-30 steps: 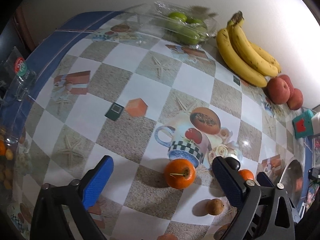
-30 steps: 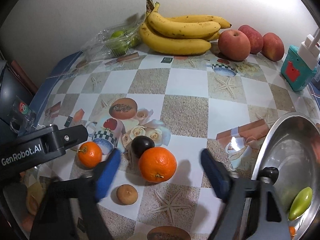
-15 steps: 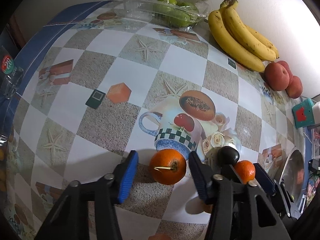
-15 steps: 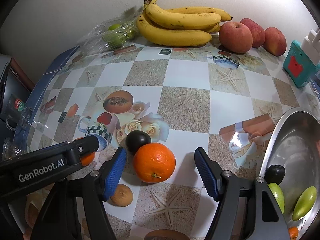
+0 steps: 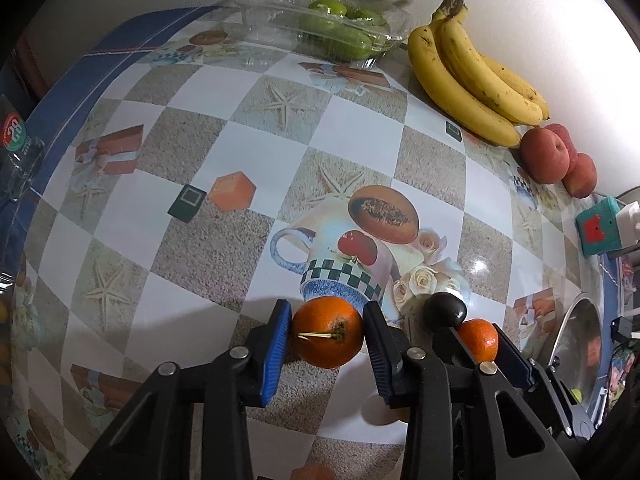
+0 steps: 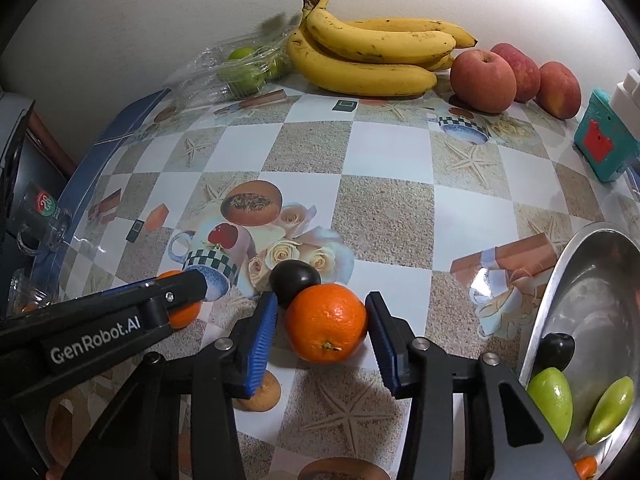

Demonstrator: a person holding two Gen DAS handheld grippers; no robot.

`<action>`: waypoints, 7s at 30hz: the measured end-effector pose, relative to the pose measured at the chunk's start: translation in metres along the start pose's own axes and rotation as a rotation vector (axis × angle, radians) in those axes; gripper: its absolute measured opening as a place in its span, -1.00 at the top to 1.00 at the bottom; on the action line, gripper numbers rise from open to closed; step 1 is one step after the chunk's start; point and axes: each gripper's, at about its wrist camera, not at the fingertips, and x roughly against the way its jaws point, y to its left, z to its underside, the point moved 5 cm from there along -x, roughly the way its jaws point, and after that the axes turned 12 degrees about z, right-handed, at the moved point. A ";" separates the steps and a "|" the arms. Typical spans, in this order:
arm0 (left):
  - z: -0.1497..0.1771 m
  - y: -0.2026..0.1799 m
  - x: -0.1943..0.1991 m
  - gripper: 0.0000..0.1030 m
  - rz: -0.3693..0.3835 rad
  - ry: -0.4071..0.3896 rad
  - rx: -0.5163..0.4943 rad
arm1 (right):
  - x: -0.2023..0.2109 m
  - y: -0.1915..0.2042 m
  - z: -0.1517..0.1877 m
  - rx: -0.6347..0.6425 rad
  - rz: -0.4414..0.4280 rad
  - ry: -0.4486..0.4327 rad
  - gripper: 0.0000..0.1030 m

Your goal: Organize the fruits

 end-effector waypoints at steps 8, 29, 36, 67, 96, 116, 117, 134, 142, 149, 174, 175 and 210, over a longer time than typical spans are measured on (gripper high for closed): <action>-0.001 0.000 0.007 0.23 0.004 -0.012 -0.007 | 0.005 -0.004 0.003 -0.035 -0.011 0.018 0.20; -0.003 -0.006 0.037 0.23 0.005 -0.061 -0.017 | 0.054 -0.018 0.010 -0.169 -0.047 0.007 0.20; -0.003 -0.008 0.045 0.23 0.002 -0.079 -0.015 | 0.070 -0.030 0.010 -0.210 -0.039 -0.013 0.20; 0.033 -0.115 0.028 0.23 0.057 -0.007 -0.238 | 0.080 -0.165 0.010 -0.468 0.119 0.026 0.20; 0.096 -0.261 -0.033 0.23 0.110 0.114 -0.562 | 0.063 -0.270 0.043 -0.638 0.218 0.112 0.19; 0.105 -0.255 -0.051 0.23 0.122 0.143 -0.552 | 0.038 -0.264 0.049 -0.597 0.238 0.175 0.19; 0.106 -0.256 -0.051 0.23 0.122 0.143 -0.553 | 0.037 -0.264 0.050 -0.596 0.239 0.177 0.19; 0.107 -0.256 -0.047 -0.11 0.120 0.140 -0.549 | 0.036 -0.262 0.050 -0.592 0.239 0.185 0.18; 0.103 -0.254 -0.032 -0.23 0.139 0.120 -0.535 | 0.050 -0.258 0.043 -0.572 0.249 0.159 0.17; 0.087 -0.232 -0.012 -0.30 0.115 0.085 -0.480 | 0.065 -0.252 0.038 -0.547 0.258 0.132 0.09; 0.068 -0.141 0.005 -1.00 -0.075 0.029 -0.318 | 0.081 -0.222 0.052 -0.463 0.267 0.106 -0.79; 0.067 -0.139 0.006 -1.00 -0.080 0.025 -0.315 | 0.082 -0.222 0.052 -0.466 0.264 0.100 -0.79; 0.022 -0.023 0.066 -1.00 -0.337 -0.087 -0.226 | 0.073 -0.086 0.041 -0.162 0.153 0.106 -0.79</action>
